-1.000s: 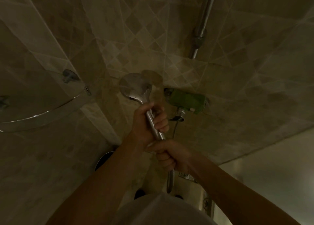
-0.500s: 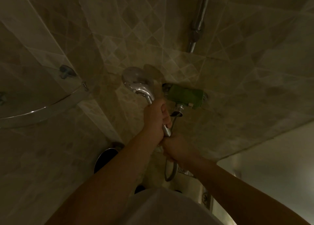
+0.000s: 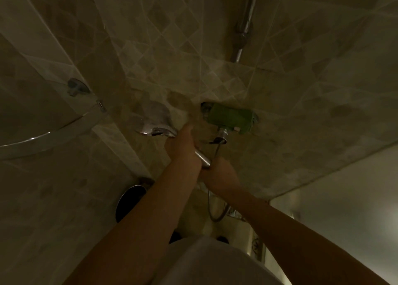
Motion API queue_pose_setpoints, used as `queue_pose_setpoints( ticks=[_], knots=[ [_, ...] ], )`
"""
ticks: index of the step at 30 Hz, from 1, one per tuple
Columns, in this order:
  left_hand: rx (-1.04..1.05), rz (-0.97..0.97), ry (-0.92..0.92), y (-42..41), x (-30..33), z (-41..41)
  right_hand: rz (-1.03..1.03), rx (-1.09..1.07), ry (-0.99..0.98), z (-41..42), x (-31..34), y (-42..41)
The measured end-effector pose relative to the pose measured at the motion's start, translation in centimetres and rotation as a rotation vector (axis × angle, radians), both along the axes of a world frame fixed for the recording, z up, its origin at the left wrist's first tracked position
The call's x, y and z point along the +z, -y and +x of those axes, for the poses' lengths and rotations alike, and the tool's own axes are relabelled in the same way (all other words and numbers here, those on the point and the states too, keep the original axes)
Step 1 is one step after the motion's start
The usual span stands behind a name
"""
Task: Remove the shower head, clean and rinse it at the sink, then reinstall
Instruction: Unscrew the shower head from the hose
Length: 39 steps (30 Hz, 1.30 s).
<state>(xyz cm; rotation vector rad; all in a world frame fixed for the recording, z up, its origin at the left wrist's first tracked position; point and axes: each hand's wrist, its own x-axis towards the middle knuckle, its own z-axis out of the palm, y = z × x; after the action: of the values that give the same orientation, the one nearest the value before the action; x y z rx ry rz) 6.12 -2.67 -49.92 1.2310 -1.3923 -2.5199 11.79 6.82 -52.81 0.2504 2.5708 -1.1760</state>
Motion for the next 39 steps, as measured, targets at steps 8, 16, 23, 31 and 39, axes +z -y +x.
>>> queue_pose_setpoints(
  ticks=[8,16,23,31,39],
  knots=[
    [-0.089,0.140,-0.071,0.8,0.9,-0.1,-0.168,0.017,0.063,0.0,0.3,0.4],
    [-0.640,0.459,-0.441,2.9,2.0,-0.2,-0.615,-0.040,0.256,1.7,3.1,1.2],
    [-0.844,0.760,-0.611,2.9,3.9,-1.5,-0.858,0.046,0.487,0.4,3.9,0.7],
    [-0.805,0.848,-0.712,3.1,4.9,-2.3,-1.123,0.325,0.443,-0.4,4.8,-1.4],
    [-0.791,0.937,-0.704,2.5,4.8,-1.9,-1.383,0.438,0.695,-1.1,5.3,-1.8]
  ],
)
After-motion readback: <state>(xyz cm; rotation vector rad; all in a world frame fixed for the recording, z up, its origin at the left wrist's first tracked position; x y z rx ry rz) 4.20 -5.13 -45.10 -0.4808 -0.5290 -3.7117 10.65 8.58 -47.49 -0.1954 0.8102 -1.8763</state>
